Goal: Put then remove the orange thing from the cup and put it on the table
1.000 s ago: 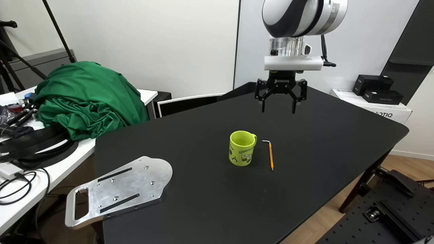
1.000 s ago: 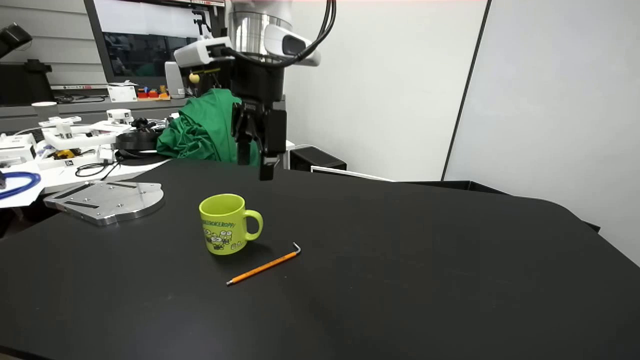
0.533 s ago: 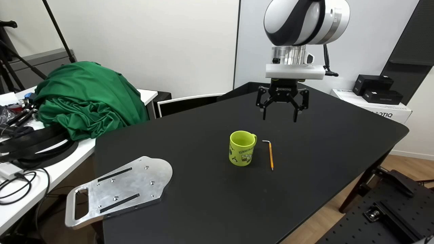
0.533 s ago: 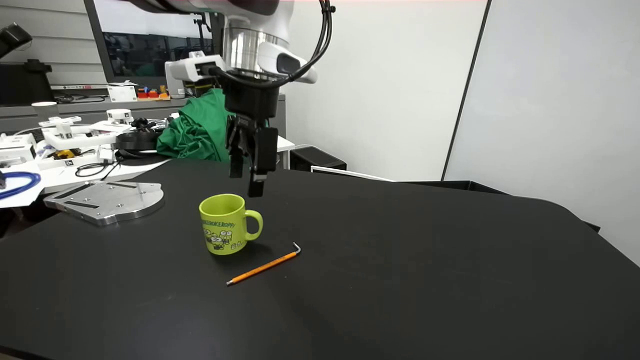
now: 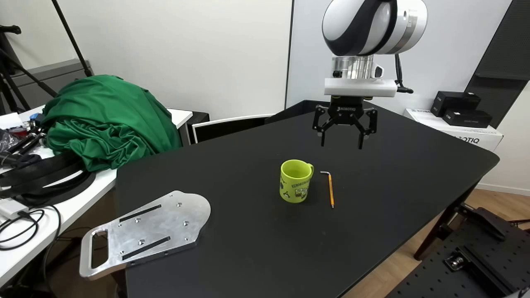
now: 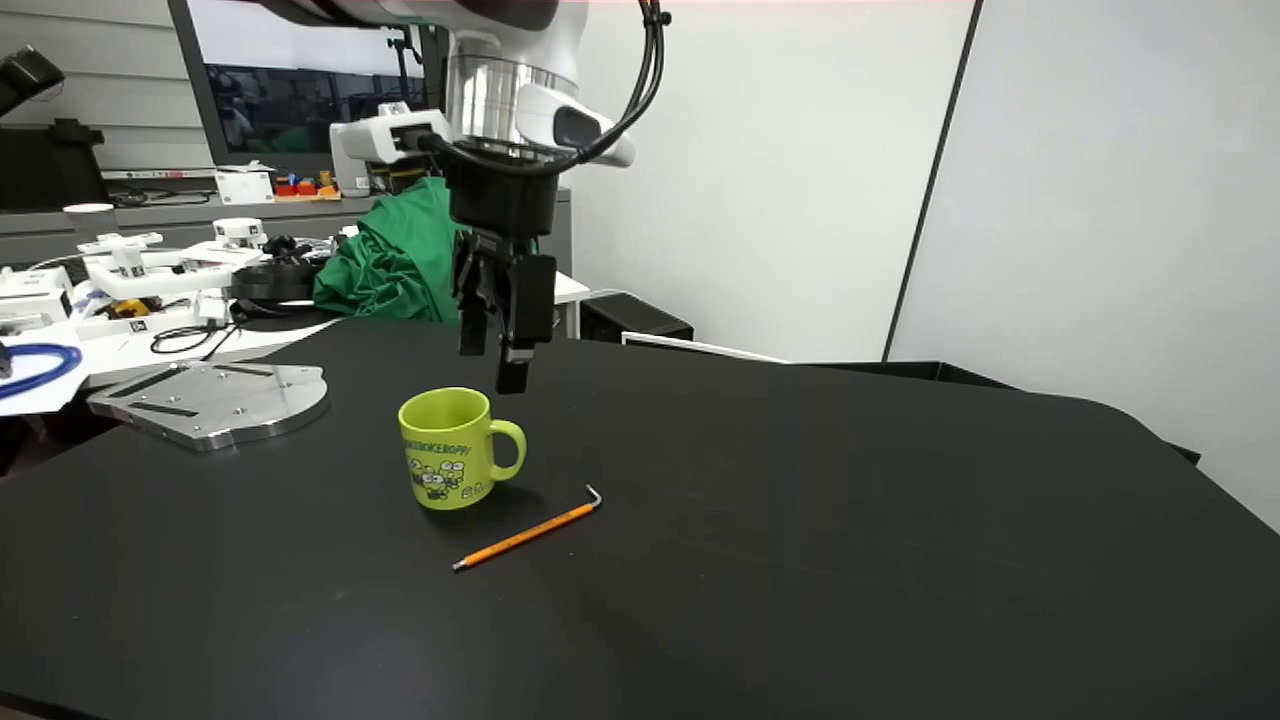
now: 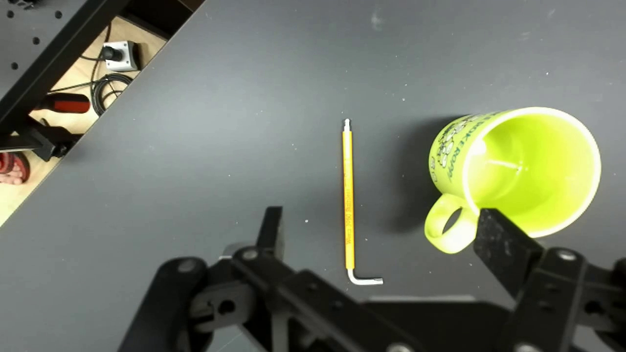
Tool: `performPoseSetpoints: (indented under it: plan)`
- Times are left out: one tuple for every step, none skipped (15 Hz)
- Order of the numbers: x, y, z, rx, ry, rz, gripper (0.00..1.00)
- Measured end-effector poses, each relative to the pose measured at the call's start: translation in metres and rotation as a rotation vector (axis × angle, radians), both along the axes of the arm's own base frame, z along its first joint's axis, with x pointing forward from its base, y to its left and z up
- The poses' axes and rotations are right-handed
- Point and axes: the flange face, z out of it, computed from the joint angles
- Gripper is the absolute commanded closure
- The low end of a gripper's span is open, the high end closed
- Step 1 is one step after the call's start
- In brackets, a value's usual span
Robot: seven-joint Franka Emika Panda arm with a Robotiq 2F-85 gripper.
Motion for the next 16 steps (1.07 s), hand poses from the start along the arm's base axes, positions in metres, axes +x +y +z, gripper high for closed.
performPoseSetpoints:
  plan:
    - [0.000, 0.000, 0.000, 0.000, 0.000, 0.000, 0.00]
    - [0.000, -0.001, -0.001, -0.003, 0.000, 0.002, 0.00]
    - [-0.001, -0.001, -0.004, -0.006, 0.007, 0.004, 0.00]
    - [-0.001, -0.002, -0.009, -0.006, 0.018, 0.003, 0.00]
    - [-0.002, -0.004, -0.015, -0.006, 0.030, 0.000, 0.00]
    - [-0.002, -0.006, -0.023, -0.008, 0.033, -0.004, 0.00]
    - [-0.001, -0.008, -0.030, -0.012, 0.026, -0.008, 0.00]
    - [0.000, -0.010, -0.038, -0.016, 0.020, -0.013, 0.00]
    - [0.001, -0.012, -0.046, -0.020, 0.016, -0.017, 0.00]
    - [0.002, -0.013, -0.054, -0.024, 0.012, -0.021, 0.00]
    - [0.002, -0.015, -0.061, -0.028, 0.008, -0.023, 0.00]
    - [0.003, -0.016, -0.069, -0.031, 0.004, -0.026, 0.00]
    - [0.003, -0.017, -0.076, -0.035, 0.003, -0.028, 0.00]
    - [0.002, -0.017, -0.084, -0.038, 0.004, -0.029, 0.00]
    - [0.002, -0.018, -0.090, -0.041, 0.007, -0.029, 0.00]
    - [0.002, -0.017, -0.096, -0.043, 0.010, -0.027, 0.00]
